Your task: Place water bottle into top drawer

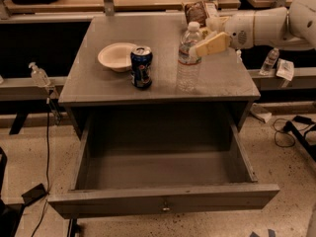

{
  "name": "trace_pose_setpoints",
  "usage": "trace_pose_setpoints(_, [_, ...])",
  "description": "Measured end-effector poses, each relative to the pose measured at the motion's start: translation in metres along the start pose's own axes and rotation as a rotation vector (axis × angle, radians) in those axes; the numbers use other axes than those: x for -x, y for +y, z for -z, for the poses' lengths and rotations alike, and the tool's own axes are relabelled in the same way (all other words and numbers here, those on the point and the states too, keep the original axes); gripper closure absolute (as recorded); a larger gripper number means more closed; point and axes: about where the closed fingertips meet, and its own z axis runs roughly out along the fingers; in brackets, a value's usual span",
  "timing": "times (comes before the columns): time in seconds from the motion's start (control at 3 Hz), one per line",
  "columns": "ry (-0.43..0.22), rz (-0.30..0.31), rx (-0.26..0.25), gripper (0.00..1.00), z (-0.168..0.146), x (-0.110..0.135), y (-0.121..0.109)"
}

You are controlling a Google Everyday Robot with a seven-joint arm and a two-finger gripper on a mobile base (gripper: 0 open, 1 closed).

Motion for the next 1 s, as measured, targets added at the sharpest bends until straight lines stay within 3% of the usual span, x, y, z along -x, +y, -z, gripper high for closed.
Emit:
trace_pose_setpoints(0.67, [-0.046, -0.019, 0.153, 0.00, -0.025, 0.004, 0.033])
trace_pose_setpoints(1.0, [-0.047, -0.019, 0.162, 0.23, -0.029, 0.005, 0.035])
